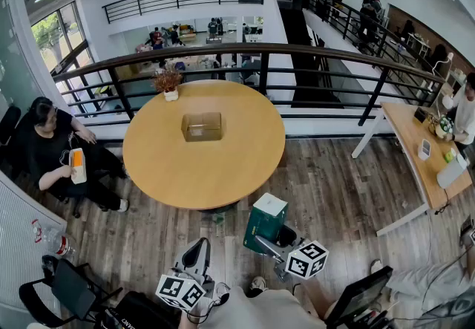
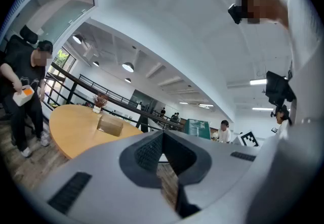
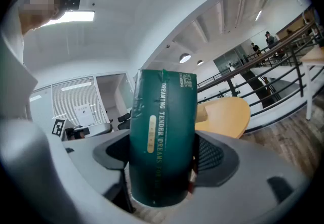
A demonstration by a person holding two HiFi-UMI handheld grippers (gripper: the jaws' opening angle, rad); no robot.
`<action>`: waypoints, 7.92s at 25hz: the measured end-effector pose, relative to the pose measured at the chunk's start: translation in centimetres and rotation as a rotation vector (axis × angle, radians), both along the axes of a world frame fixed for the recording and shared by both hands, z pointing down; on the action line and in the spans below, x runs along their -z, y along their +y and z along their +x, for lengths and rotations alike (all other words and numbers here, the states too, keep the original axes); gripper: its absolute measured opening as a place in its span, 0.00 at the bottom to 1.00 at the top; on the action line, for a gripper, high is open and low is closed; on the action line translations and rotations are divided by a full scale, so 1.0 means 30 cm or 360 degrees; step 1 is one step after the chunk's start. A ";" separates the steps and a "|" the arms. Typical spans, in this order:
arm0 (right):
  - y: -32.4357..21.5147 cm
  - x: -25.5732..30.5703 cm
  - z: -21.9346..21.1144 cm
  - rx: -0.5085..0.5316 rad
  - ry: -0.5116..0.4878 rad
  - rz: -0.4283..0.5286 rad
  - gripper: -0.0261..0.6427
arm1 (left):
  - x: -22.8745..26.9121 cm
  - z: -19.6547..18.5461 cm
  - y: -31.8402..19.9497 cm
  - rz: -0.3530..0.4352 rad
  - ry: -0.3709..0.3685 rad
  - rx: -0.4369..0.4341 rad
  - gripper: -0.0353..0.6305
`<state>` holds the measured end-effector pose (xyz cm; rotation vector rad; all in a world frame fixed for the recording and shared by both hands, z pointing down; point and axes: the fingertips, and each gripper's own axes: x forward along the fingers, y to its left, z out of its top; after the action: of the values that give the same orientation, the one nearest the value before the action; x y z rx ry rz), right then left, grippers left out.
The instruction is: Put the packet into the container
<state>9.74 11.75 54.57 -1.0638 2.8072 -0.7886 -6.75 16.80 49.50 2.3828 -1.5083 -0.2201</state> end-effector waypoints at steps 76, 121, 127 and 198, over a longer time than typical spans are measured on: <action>-0.437 0.005 -0.026 0.0173 0.0012 0.0036 0.59 | 0.003 0.021 -0.434 -0.0001 0.0063 0.0151 0.06; -0.989 0.099 -0.337 0.0113 0.0011 0.0016 0.59 | 0.101 -0.301 -1.037 -0.0006 -0.0036 0.0096 0.06; -1.022 0.100 -0.296 0.0171 0.0005 0.0038 0.59 | 0.089 -0.271 -1.047 -0.0002 -0.0043 0.0166 0.06; -1.608 -0.625 -0.781 0.1668 0.2184 0.0184 0.59 | -0.047 -0.495 -0.956 -0.0294 0.0061 0.0663 0.06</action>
<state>-13.68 -36.50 73.32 0.2464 4.4826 0.4623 -21.61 -11.89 50.91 1.8955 -1.9030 -0.2061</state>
